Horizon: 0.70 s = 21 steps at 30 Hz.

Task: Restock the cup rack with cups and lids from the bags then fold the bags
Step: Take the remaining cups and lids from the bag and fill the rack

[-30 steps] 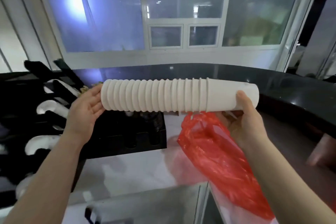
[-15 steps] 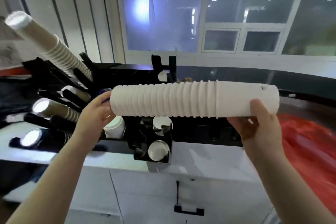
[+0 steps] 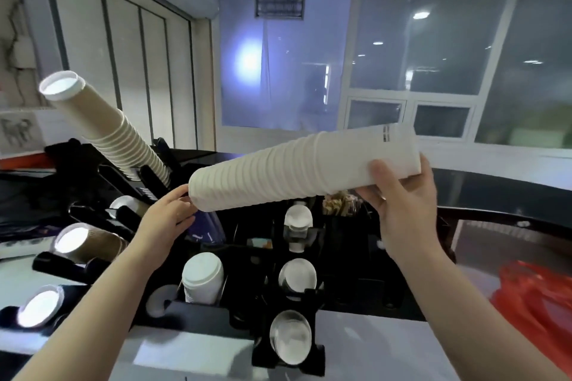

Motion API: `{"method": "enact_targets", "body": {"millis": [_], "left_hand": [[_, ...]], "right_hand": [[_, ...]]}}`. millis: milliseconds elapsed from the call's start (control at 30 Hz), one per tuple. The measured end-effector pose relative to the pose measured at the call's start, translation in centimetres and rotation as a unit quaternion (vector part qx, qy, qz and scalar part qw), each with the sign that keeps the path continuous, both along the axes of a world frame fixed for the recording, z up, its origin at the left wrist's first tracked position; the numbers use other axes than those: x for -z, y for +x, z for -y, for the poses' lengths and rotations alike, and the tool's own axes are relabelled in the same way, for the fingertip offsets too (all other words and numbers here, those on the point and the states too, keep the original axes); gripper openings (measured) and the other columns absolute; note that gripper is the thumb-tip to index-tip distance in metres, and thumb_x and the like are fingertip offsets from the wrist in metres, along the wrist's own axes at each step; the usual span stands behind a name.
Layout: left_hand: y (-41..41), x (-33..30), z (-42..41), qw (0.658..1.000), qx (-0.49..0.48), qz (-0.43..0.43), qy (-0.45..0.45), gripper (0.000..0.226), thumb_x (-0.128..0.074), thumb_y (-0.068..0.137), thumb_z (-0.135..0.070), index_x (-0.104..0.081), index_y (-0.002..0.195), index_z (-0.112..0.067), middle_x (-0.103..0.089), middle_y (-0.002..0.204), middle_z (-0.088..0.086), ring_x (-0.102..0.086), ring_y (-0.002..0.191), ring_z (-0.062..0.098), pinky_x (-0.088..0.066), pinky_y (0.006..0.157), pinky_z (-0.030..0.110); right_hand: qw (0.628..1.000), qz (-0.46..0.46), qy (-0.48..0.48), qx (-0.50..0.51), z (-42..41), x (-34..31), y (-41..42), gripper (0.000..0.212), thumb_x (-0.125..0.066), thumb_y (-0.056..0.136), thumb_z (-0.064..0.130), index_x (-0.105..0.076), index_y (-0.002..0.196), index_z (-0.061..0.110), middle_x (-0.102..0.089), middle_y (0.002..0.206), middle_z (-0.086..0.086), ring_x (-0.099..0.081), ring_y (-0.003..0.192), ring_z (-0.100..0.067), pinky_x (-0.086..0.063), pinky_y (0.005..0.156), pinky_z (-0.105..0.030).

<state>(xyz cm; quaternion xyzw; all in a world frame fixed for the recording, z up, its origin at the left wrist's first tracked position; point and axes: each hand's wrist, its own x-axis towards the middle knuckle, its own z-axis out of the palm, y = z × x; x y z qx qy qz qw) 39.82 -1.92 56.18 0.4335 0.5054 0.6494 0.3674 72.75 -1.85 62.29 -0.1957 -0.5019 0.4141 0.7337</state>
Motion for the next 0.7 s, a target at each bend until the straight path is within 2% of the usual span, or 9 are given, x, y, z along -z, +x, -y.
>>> {"method": "enact_targets", "body": {"millis": [100, 267, 333, 467, 567, 633, 700], "left_hand": [[-0.6, -1.5, -3.8, 0.999, -0.003, 0.044, 0.013, 0.046, -0.034, 0.091, 0.002, -0.061, 0.120, -0.021, -0.070, 0.097, 0.000, -0.064, 0.094, 0.015, -0.046, 0.087, 0.030], [0.1, -4.9, -9.1, 0.995, 0.057, 0.071, 0.045, 0.040, -0.033, 0.094, 0.002, -0.056, 0.124, -0.011, -0.067, 0.109, 0.009, -0.063, 0.100, 0.020, -0.046, 0.089, 0.030], [0.9, -5.8, -10.9, 0.993, 0.079, 0.068, 0.054, 0.039, -0.035, 0.093, 0.001, -0.058, 0.123, -0.009, -0.067, 0.113, 0.011, -0.064, 0.103, 0.023, -0.048, 0.087, 0.030], [2.8, -7.1, -14.1, 0.991, 0.109, 0.048, 0.055, 0.031, -0.039, 0.092, -0.002, -0.064, 0.109, -0.010, -0.070, 0.110, 0.012, -0.067, 0.102, 0.026, -0.050, 0.082, 0.031], [4.6, -7.6, -15.7, 0.994, 0.102, 0.008, 0.043, 0.025, -0.043, 0.092, -0.003, -0.067, 0.100, -0.009, -0.073, 0.098, 0.011, -0.069, 0.096, 0.025, -0.050, 0.081, 0.030], [6.0, -8.0, -16.4, 0.994, 0.097, -0.031, 0.032, 0.025, -0.043, 0.094, -0.008, -0.068, 0.097, -0.010, -0.072, 0.096, 0.010, -0.065, 0.095, 0.022, -0.046, 0.085, 0.031], [7.2, -8.3, -16.9, 0.993, 0.100, -0.061, 0.012, 0.027, -0.043, 0.094, -0.013, -0.069, 0.096, -0.013, -0.072, 0.098, 0.007, -0.063, 0.095, 0.018, -0.042, 0.086, 0.031]], "right_hand": [[0.998, 0.021, 0.052, 0.026, -1.5, -2.6, -0.7, 0.043, -0.074, 0.072, 0.020, -0.055, 0.109, 0.030, -0.070, 0.094, 0.017, -0.068, 0.097, -0.011, -0.058, 0.076, -0.035], [0.986, 0.052, 0.136, 0.085, -2.9, -6.5, -0.7, 0.046, -0.077, 0.067, 0.024, -0.056, 0.107, 0.033, -0.068, 0.098, 0.016, -0.066, 0.099, -0.010, -0.055, 0.088, -0.046], [0.980, 0.050, 0.164, 0.100, -3.2, -7.5, -0.5, 0.052, -0.078, 0.064, 0.031, -0.054, 0.111, 0.031, -0.065, 0.105, 0.011, -0.064, 0.100, -0.009, -0.056, 0.085, -0.041], [0.966, 0.051, 0.199, 0.156, -3.2, -9.2, -0.1, 0.054, -0.075, 0.064, 0.034, -0.052, 0.113, 0.029, -0.061, 0.109, 0.006, -0.061, 0.100, -0.008, -0.052, 0.074, -0.021], [0.951, 0.081, 0.219, 0.203, -3.1, -10.4, 0.1, 0.052, -0.073, 0.067, 0.035, -0.051, 0.114, 0.029, -0.060, 0.106, 0.009, -0.060, 0.095, -0.005, -0.050, 0.071, -0.016], [0.943, 0.094, 0.223, 0.229, -2.9, -11.1, 0.0, 0.050, -0.073, 0.067, 0.035, -0.052, 0.113, 0.032, -0.061, 0.104, 0.014, -0.061, 0.092, -0.002, -0.049, 0.069, -0.013], [0.936, 0.105, 0.220, 0.253, -2.7, -11.7, -0.1, 0.052, -0.073, 0.067, 0.038, -0.055, 0.115, 0.028, -0.064, 0.101, 0.014, -0.062, 0.089, -0.002, -0.049, 0.066, -0.013]]}}
